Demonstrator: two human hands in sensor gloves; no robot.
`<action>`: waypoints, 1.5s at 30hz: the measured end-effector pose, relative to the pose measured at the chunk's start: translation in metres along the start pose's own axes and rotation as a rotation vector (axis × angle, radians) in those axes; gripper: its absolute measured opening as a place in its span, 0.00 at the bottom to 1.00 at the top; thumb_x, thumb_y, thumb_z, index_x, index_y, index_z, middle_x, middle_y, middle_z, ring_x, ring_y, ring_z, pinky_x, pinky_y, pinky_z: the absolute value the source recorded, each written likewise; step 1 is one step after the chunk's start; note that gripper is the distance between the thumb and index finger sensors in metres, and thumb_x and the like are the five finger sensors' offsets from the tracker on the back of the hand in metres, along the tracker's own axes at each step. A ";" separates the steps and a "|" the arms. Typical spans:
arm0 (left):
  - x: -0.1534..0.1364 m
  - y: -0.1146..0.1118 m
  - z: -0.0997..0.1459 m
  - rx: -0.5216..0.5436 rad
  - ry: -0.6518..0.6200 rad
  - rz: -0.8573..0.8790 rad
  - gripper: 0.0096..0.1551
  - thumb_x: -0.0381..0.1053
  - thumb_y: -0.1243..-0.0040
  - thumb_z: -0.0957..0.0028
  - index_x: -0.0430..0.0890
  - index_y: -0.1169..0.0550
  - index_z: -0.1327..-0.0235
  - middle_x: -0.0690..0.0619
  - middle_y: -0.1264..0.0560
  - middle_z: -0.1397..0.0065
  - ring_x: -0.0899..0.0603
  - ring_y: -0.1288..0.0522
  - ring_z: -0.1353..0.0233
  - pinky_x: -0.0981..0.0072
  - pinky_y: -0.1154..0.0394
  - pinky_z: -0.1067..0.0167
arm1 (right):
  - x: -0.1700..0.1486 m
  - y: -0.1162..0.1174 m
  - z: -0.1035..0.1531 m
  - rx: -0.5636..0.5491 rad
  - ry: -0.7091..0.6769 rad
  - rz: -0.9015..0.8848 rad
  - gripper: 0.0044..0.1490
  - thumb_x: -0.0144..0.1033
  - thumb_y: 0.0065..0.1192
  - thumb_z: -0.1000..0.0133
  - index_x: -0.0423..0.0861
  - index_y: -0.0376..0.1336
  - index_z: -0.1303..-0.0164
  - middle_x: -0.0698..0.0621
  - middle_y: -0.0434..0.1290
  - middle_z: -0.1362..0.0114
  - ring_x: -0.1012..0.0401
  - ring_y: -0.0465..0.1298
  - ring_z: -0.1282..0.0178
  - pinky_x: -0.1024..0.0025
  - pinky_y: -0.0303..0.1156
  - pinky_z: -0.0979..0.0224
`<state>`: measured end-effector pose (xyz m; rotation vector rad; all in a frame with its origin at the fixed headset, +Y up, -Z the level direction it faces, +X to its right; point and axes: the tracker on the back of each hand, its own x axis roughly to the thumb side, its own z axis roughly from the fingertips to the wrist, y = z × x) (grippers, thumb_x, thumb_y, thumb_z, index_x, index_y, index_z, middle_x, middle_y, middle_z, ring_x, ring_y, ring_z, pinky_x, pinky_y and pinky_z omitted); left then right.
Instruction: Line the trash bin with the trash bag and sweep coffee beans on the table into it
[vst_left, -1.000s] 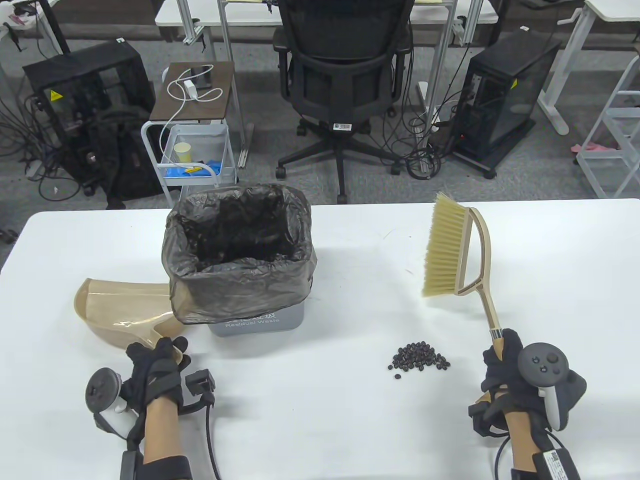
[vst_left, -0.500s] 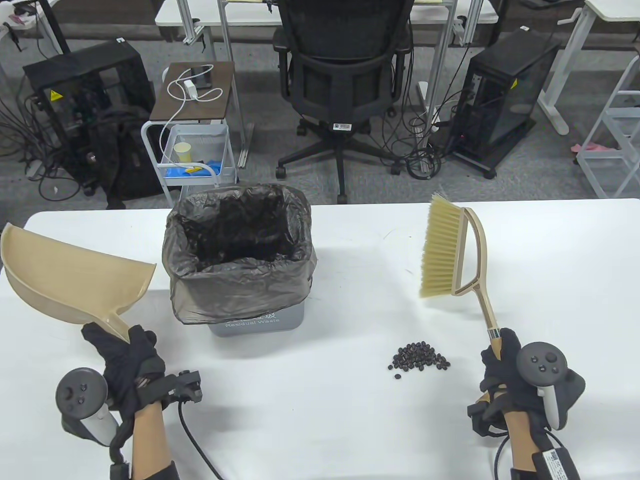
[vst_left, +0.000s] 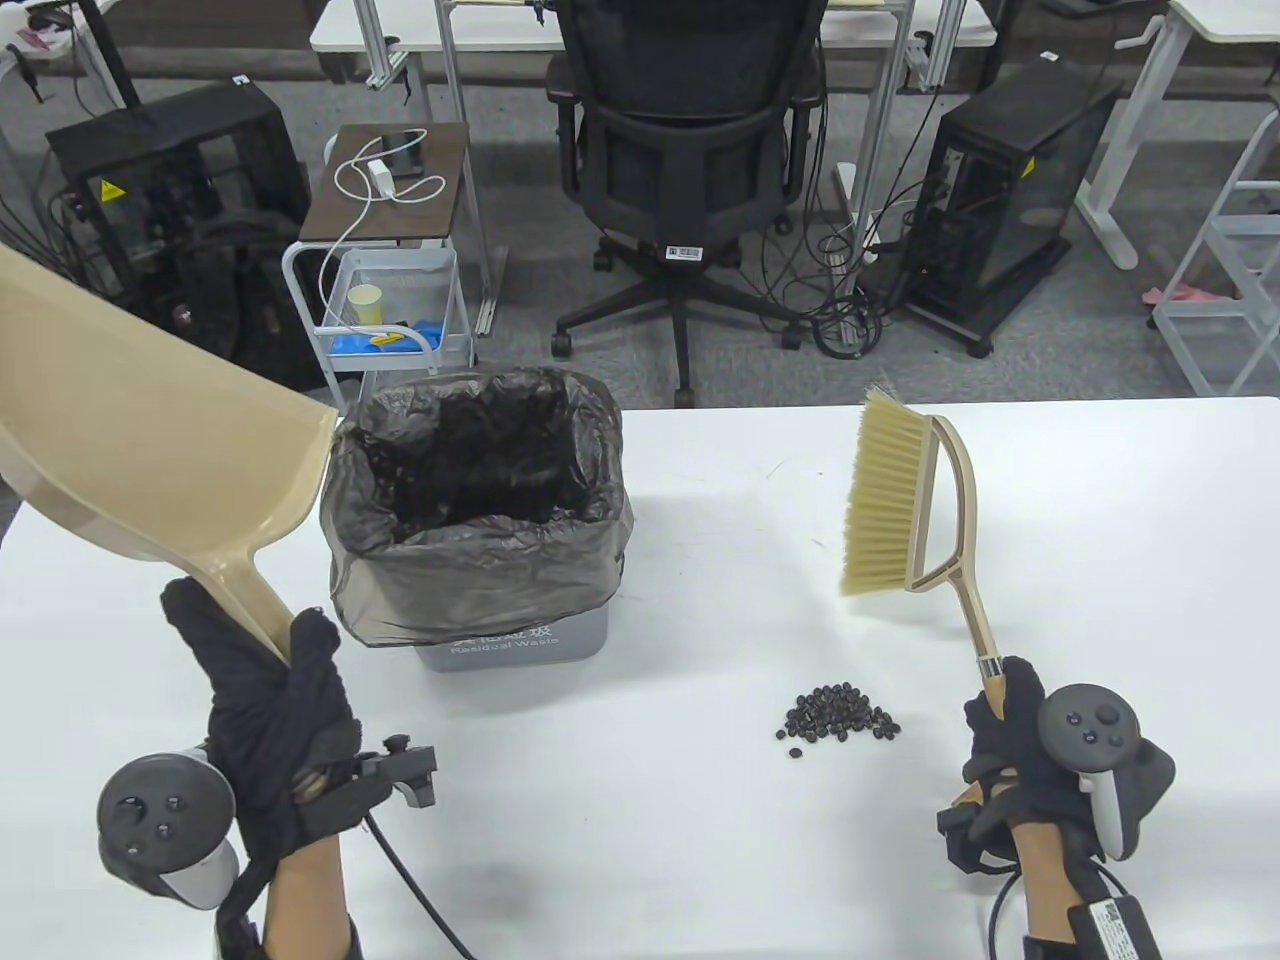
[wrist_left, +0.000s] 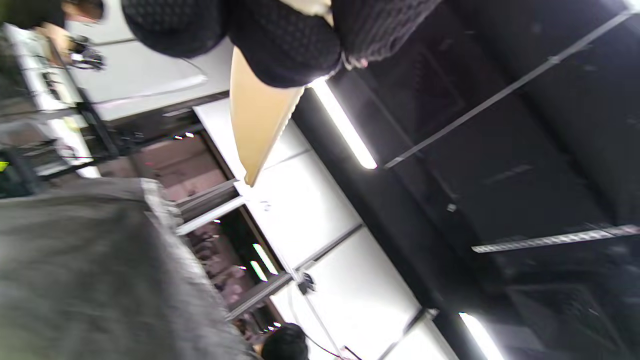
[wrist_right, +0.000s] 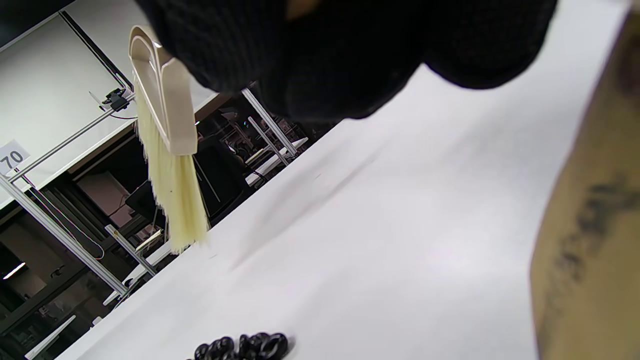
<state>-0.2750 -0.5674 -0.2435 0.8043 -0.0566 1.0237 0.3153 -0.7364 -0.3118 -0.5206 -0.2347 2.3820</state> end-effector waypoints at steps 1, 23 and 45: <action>0.013 -0.003 0.001 -0.018 -0.043 -0.022 0.52 0.43 0.39 0.37 0.38 0.61 0.19 0.34 0.48 0.17 0.47 0.21 0.42 0.49 0.23 0.44 | 0.000 0.000 0.000 0.000 -0.001 -0.003 0.42 0.37 0.66 0.53 0.42 0.54 0.29 0.48 0.75 0.41 0.58 0.81 0.61 0.54 0.76 0.49; -0.003 -0.161 0.055 -0.958 0.076 0.206 0.43 0.44 0.39 0.37 0.36 0.47 0.17 0.33 0.33 0.23 0.50 0.16 0.50 0.53 0.19 0.54 | -0.008 -0.002 -0.003 -0.001 0.036 -0.006 0.42 0.38 0.68 0.54 0.42 0.56 0.30 0.48 0.76 0.43 0.58 0.82 0.63 0.54 0.76 0.50; -0.117 -0.170 0.071 -1.231 0.494 0.087 0.43 0.54 0.37 0.36 0.33 0.41 0.19 0.36 0.25 0.32 0.52 0.13 0.53 0.58 0.16 0.58 | 0.017 0.002 0.000 -0.028 0.016 0.146 0.42 0.38 0.67 0.53 0.42 0.55 0.29 0.48 0.76 0.42 0.58 0.82 0.64 0.54 0.76 0.52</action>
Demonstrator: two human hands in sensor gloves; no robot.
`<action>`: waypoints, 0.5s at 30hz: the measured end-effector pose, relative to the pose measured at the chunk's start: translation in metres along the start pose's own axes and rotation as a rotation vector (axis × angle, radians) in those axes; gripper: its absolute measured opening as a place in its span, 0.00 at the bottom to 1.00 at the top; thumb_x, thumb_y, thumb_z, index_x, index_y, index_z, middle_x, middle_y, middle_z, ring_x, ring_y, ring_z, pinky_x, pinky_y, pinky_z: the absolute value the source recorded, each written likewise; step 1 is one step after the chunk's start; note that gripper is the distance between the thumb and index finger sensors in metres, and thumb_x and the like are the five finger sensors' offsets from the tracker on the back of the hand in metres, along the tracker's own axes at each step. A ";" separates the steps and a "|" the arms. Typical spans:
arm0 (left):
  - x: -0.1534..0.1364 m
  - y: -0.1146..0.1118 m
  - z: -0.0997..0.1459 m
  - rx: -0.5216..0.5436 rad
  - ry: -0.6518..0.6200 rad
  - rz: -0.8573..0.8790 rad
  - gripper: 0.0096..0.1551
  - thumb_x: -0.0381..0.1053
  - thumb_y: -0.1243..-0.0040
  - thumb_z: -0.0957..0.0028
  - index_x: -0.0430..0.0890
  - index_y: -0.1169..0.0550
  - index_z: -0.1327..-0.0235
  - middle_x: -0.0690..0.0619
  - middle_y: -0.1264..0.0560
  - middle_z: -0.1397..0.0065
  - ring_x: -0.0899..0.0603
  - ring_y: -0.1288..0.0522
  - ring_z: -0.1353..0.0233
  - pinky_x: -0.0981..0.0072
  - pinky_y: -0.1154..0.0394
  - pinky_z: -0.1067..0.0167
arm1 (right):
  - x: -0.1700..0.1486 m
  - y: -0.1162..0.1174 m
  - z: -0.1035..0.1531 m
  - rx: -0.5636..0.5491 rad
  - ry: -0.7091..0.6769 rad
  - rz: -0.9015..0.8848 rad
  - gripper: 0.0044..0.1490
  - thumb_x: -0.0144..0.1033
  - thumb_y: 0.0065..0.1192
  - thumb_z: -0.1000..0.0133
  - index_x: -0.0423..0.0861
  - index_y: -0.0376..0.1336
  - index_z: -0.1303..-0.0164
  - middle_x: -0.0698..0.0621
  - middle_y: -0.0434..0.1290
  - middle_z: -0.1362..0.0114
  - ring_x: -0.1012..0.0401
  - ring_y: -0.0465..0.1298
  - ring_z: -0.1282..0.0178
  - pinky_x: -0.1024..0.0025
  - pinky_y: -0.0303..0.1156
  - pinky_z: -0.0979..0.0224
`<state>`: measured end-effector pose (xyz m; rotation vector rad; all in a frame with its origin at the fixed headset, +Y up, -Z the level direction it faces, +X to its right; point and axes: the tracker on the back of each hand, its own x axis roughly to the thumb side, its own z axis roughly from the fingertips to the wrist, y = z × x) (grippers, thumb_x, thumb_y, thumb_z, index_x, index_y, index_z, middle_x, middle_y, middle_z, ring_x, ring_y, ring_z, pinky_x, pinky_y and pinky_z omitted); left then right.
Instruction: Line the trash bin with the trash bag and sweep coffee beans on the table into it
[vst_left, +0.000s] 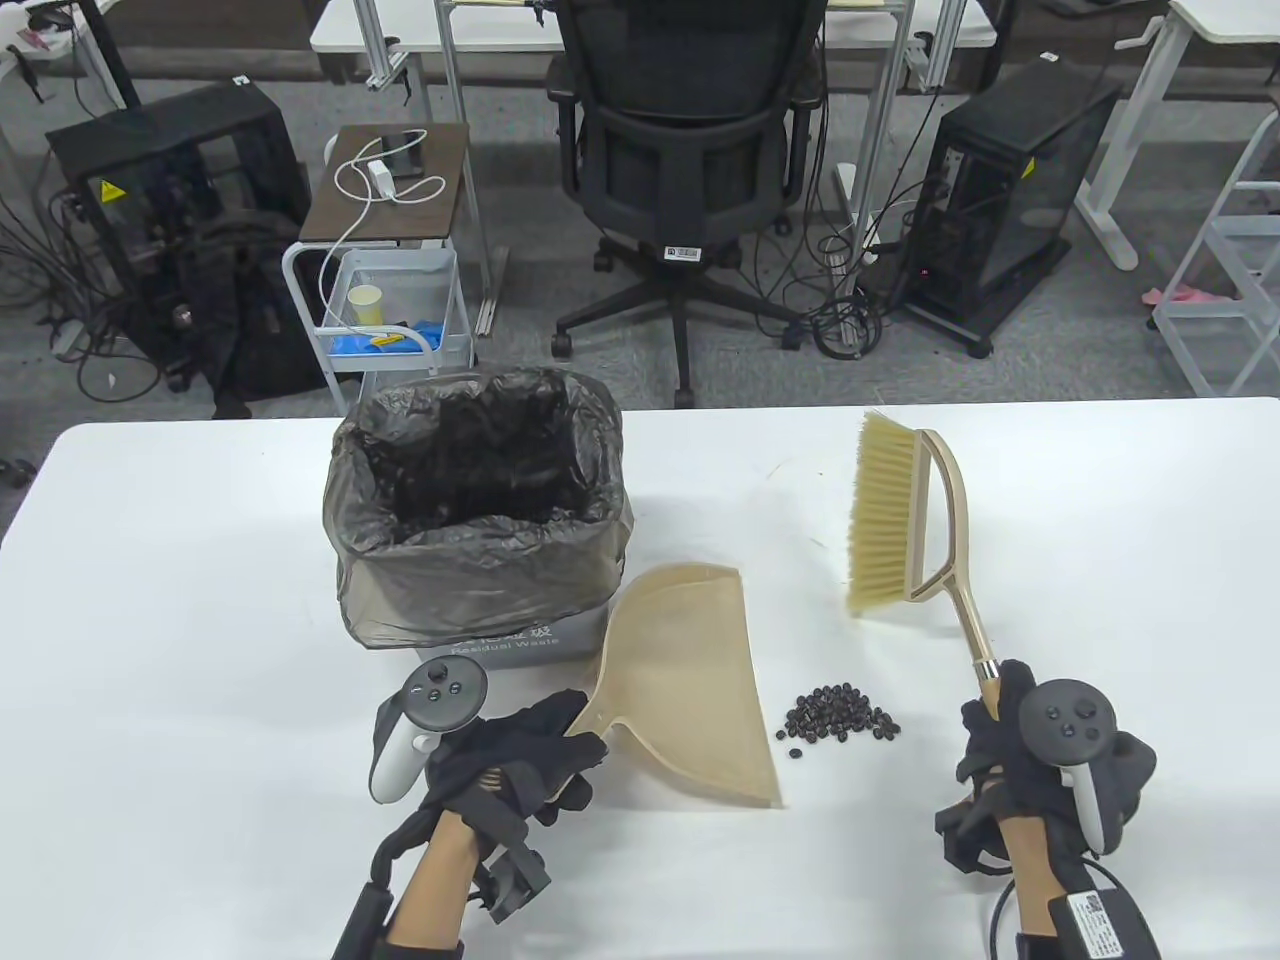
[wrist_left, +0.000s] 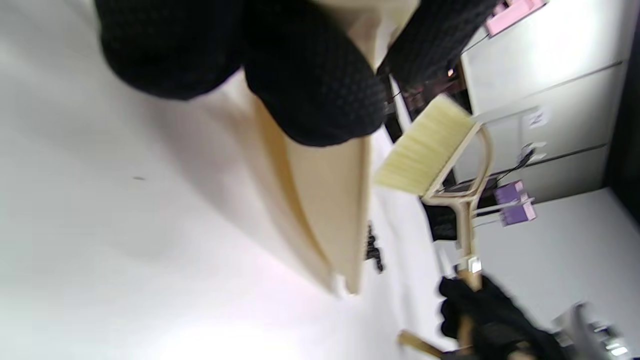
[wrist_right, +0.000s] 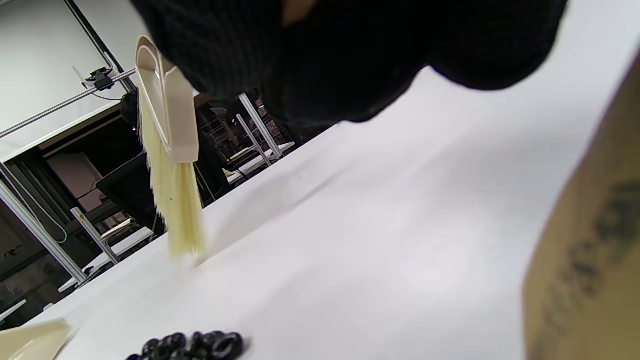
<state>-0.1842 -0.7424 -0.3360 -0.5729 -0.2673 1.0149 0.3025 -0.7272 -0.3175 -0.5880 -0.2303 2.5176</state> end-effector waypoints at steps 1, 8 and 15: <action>-0.003 0.002 -0.001 0.022 0.028 -0.049 0.42 0.55 0.37 0.37 0.34 0.39 0.20 0.37 0.24 0.33 0.52 0.13 0.53 0.58 0.16 0.57 | 0.007 -0.004 -0.001 0.011 -0.008 0.016 0.42 0.38 0.67 0.53 0.42 0.55 0.29 0.48 0.76 0.42 0.58 0.82 0.64 0.54 0.76 0.52; -0.006 0.005 -0.001 0.005 0.062 -0.074 0.41 0.56 0.36 0.37 0.36 0.37 0.20 0.38 0.22 0.34 0.51 0.13 0.53 0.56 0.17 0.57 | 0.064 -0.059 -0.001 0.062 -0.076 0.263 0.42 0.36 0.69 0.54 0.42 0.57 0.29 0.47 0.77 0.43 0.56 0.82 0.64 0.52 0.76 0.52; -0.012 0.006 -0.006 -0.038 0.071 -0.032 0.40 0.55 0.37 0.37 0.36 0.37 0.20 0.38 0.23 0.34 0.51 0.13 0.53 0.55 0.17 0.57 | 0.106 -0.102 0.010 -0.021 0.001 0.702 0.42 0.34 0.71 0.55 0.42 0.59 0.30 0.45 0.78 0.43 0.53 0.82 0.64 0.50 0.75 0.51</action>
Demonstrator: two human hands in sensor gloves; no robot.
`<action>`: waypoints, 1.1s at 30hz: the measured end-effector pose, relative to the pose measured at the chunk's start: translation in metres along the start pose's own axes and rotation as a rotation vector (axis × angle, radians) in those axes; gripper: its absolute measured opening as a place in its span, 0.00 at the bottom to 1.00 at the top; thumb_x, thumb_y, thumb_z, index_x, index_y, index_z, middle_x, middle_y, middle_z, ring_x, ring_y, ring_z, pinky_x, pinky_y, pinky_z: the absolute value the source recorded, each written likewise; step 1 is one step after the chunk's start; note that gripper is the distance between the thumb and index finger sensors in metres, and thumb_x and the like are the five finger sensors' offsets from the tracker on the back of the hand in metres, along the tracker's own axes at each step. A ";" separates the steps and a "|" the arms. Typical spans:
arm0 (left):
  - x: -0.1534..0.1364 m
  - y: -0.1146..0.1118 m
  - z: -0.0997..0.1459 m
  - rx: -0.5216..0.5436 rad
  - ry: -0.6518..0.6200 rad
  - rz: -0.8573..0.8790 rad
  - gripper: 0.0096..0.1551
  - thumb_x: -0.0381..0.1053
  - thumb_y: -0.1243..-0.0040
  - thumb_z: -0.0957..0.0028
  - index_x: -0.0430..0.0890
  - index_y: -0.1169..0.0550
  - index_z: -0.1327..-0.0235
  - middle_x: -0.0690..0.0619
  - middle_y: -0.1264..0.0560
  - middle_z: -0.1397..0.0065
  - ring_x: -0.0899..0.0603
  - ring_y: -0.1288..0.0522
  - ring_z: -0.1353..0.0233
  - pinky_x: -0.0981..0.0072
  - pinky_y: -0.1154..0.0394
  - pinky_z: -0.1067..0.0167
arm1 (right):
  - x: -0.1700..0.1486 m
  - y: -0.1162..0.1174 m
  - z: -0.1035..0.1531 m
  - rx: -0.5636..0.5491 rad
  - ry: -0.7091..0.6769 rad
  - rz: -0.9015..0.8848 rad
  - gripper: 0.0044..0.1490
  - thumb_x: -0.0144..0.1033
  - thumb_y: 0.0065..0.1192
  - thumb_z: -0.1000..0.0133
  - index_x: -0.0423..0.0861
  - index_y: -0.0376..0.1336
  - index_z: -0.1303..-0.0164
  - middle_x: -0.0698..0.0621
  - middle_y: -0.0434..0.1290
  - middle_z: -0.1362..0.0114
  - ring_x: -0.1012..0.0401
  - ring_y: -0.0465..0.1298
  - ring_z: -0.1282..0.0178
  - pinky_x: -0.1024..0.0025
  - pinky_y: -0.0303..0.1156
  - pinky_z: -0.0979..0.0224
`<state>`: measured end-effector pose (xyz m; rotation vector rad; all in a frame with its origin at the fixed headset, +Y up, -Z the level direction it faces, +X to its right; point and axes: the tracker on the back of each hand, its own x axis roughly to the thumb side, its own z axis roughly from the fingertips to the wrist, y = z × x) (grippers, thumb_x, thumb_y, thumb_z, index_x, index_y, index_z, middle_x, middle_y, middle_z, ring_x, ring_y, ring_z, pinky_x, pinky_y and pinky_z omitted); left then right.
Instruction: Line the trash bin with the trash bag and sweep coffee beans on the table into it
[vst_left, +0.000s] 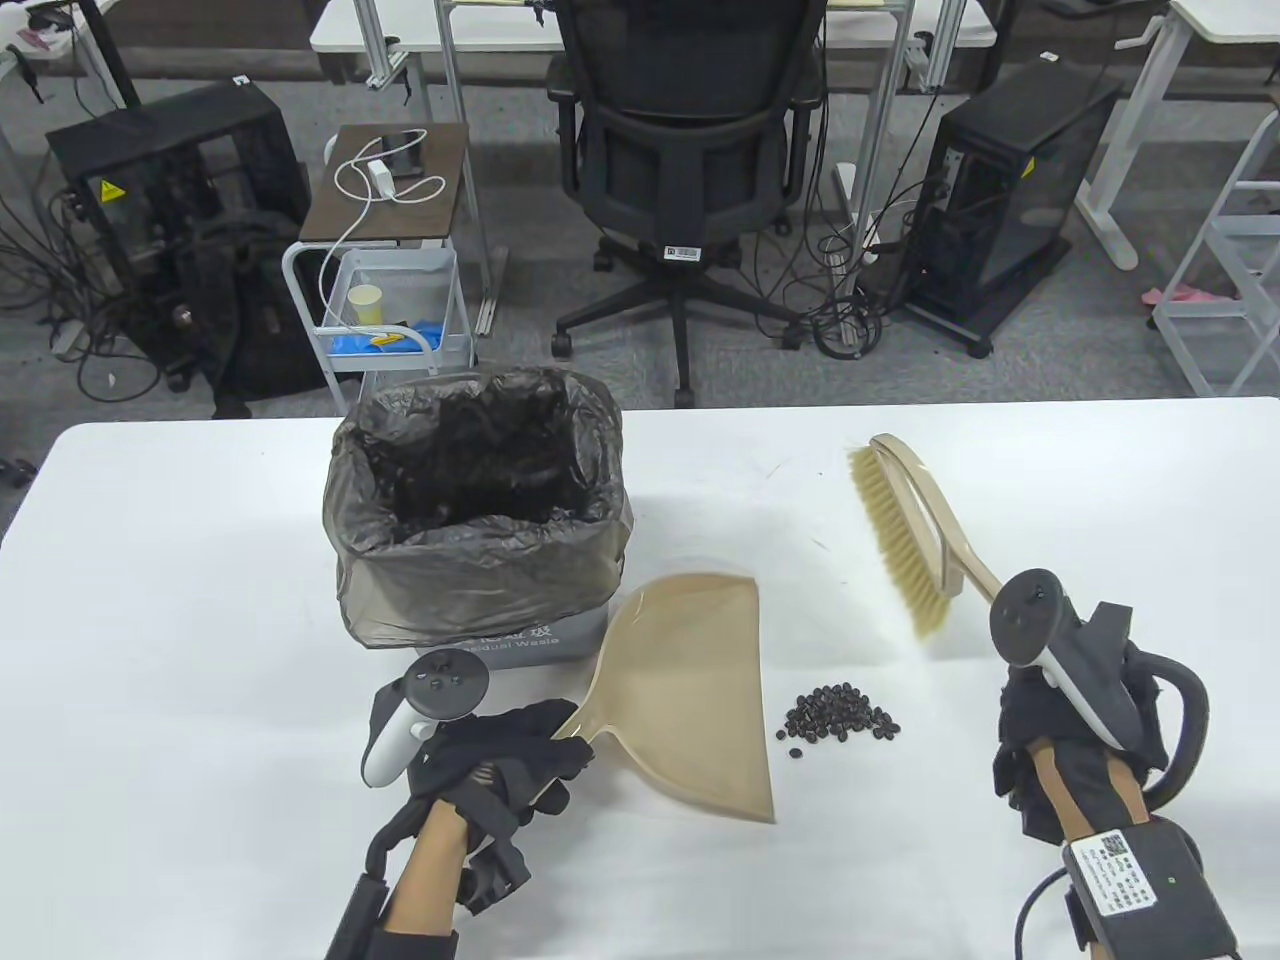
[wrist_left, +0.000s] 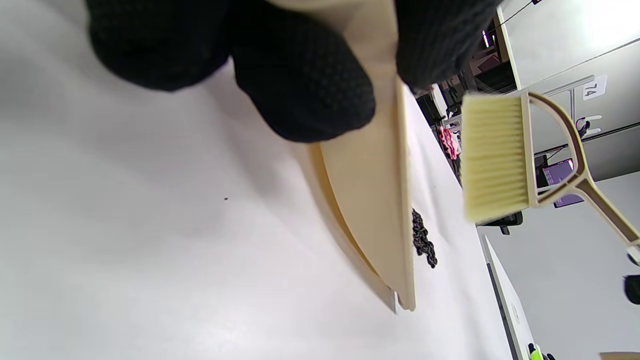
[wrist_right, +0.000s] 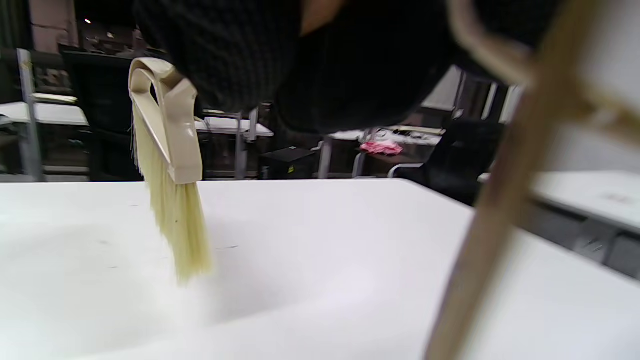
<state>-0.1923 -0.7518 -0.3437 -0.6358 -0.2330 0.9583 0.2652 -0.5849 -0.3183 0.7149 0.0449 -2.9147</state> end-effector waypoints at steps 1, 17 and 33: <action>0.000 0.000 0.000 -0.002 0.002 -0.003 0.40 0.55 0.37 0.37 0.36 0.37 0.20 0.38 0.23 0.34 0.50 0.13 0.53 0.55 0.17 0.57 | 0.001 -0.002 0.002 -0.006 0.025 0.038 0.41 0.35 0.71 0.55 0.42 0.59 0.30 0.45 0.78 0.44 0.53 0.82 0.64 0.49 0.75 0.51; 0.008 -0.010 -0.001 -0.056 -0.001 -0.073 0.41 0.55 0.40 0.36 0.34 0.38 0.20 0.38 0.23 0.35 0.51 0.13 0.52 0.55 0.17 0.57 | 0.024 0.019 0.061 0.172 -0.062 0.292 0.40 0.39 0.68 0.54 0.43 0.60 0.32 0.49 0.79 0.47 0.57 0.83 0.67 0.53 0.78 0.54; 0.016 -0.038 -0.010 -0.043 -0.021 -0.158 0.42 0.59 0.43 0.35 0.34 0.40 0.20 0.40 0.24 0.35 0.55 0.14 0.53 0.59 0.16 0.58 | 0.068 0.010 0.085 0.245 -0.213 0.159 0.40 0.42 0.65 0.53 0.42 0.58 0.31 0.50 0.79 0.47 0.61 0.84 0.68 0.57 0.80 0.57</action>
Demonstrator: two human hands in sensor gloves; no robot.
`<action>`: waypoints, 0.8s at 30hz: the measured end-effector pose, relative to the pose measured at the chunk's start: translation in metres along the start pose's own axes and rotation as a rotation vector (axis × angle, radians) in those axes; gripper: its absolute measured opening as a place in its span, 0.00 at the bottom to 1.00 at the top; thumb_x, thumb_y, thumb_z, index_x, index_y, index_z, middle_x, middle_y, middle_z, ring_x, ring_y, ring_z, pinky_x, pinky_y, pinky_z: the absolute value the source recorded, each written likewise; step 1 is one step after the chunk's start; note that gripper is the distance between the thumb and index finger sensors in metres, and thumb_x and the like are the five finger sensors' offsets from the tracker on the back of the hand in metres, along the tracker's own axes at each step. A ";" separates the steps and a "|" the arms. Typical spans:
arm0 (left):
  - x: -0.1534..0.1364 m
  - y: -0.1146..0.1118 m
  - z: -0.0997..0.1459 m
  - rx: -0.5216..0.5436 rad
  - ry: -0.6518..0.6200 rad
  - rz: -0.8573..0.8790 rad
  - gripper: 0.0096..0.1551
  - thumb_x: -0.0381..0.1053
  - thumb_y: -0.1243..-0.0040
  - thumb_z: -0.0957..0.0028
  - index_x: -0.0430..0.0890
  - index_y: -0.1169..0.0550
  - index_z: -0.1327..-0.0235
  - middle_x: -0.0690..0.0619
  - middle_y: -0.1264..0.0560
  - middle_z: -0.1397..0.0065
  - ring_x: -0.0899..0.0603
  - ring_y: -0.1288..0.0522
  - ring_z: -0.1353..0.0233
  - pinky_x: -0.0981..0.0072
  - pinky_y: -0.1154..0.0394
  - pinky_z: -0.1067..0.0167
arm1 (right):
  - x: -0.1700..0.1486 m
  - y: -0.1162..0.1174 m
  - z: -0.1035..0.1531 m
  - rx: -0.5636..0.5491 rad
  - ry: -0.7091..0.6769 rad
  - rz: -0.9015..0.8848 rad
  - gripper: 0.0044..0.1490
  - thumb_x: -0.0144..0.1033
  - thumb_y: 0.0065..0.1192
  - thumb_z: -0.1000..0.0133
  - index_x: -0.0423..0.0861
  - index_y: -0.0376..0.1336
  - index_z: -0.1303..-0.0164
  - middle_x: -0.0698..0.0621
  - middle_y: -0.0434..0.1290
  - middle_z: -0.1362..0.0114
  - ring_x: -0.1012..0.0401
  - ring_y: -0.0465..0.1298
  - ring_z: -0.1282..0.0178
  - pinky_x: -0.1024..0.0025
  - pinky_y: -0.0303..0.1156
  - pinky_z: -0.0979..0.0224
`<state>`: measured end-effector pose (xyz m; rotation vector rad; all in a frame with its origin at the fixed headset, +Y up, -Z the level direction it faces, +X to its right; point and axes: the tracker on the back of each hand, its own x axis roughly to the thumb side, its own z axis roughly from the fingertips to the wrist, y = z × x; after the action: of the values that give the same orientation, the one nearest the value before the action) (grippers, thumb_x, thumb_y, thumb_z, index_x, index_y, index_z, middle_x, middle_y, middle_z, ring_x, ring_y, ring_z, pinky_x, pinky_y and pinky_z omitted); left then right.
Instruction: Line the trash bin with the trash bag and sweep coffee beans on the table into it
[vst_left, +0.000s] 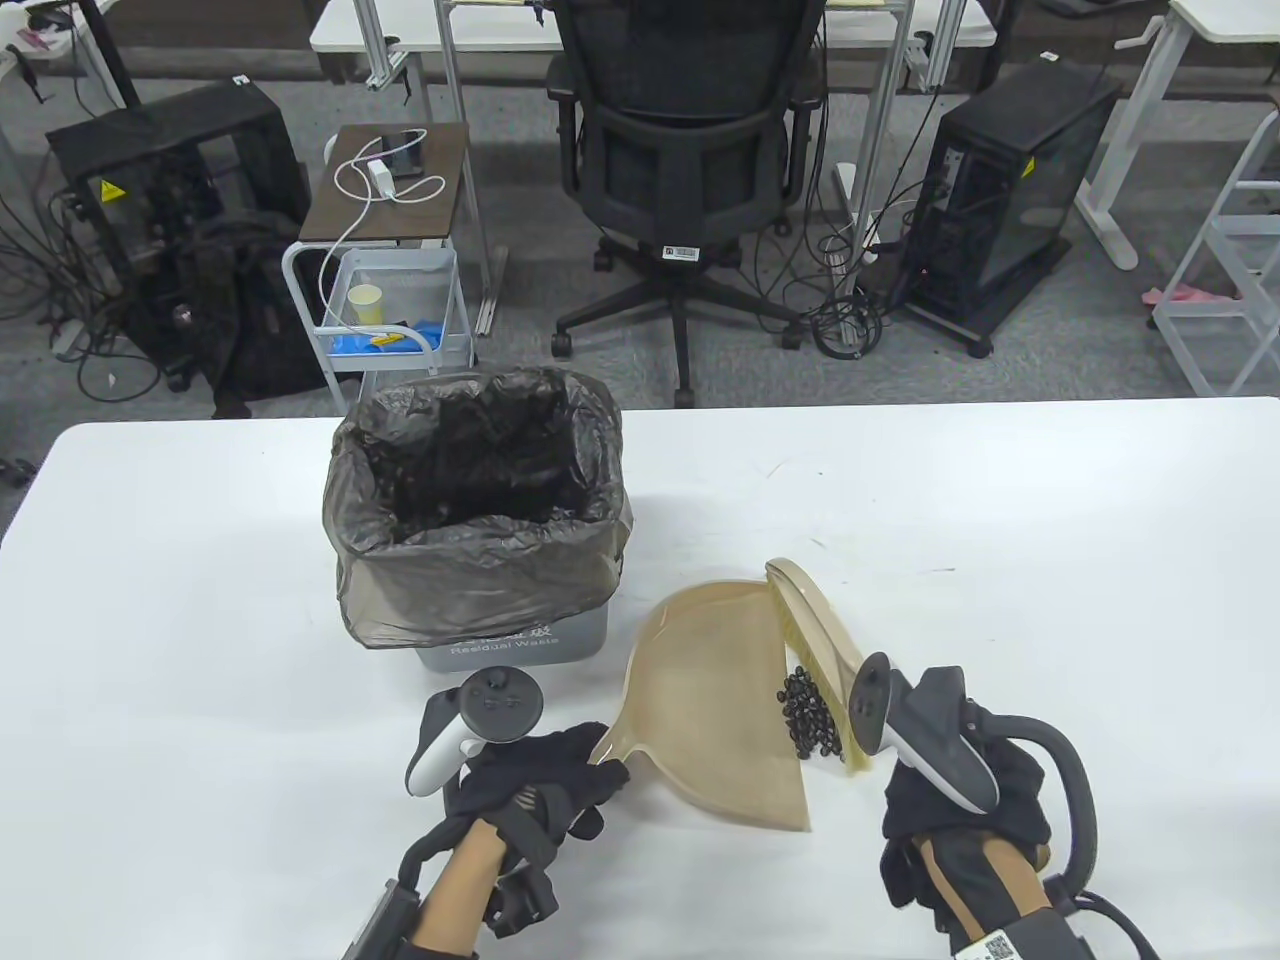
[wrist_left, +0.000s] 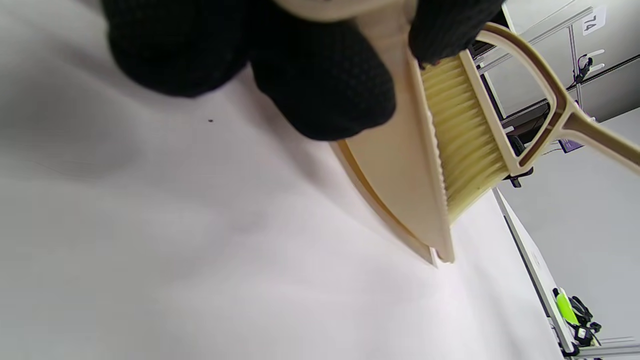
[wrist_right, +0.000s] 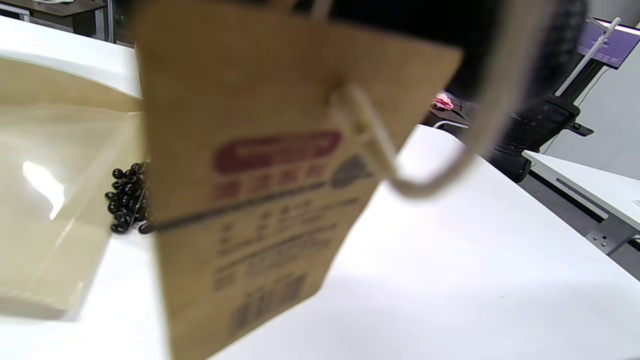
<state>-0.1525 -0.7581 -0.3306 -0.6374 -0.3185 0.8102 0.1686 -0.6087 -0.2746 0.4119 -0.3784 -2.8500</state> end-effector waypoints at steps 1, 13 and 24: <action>0.000 -0.001 0.000 0.007 -0.001 -0.002 0.42 0.59 0.43 0.35 0.34 0.40 0.20 0.40 0.24 0.36 0.55 0.14 0.54 0.60 0.16 0.58 | 0.000 0.000 0.000 -0.004 -0.007 -0.005 0.40 0.42 0.65 0.53 0.43 0.59 0.31 0.51 0.79 0.47 0.61 0.84 0.69 0.57 0.80 0.57; -0.004 -0.004 -0.002 0.098 -0.016 0.041 0.45 0.61 0.34 0.40 0.35 0.36 0.23 0.42 0.22 0.40 0.58 0.14 0.60 0.62 0.16 0.62 | 0.003 -0.003 0.006 -0.062 -0.143 -0.103 0.40 0.43 0.66 0.53 0.44 0.59 0.31 0.52 0.79 0.47 0.62 0.83 0.68 0.58 0.79 0.55; -0.015 0.001 -0.002 0.091 -0.054 0.167 0.44 0.58 0.34 0.40 0.33 0.35 0.24 0.41 0.21 0.41 0.58 0.14 0.61 0.62 0.16 0.63 | -0.019 -0.010 0.004 -0.108 -0.186 -0.266 0.40 0.42 0.67 0.54 0.44 0.59 0.31 0.51 0.79 0.47 0.61 0.83 0.67 0.57 0.79 0.55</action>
<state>-0.1615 -0.7698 -0.3332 -0.5627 -0.2781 0.9978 0.1832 -0.5932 -0.2695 0.1879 -0.2142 -3.1625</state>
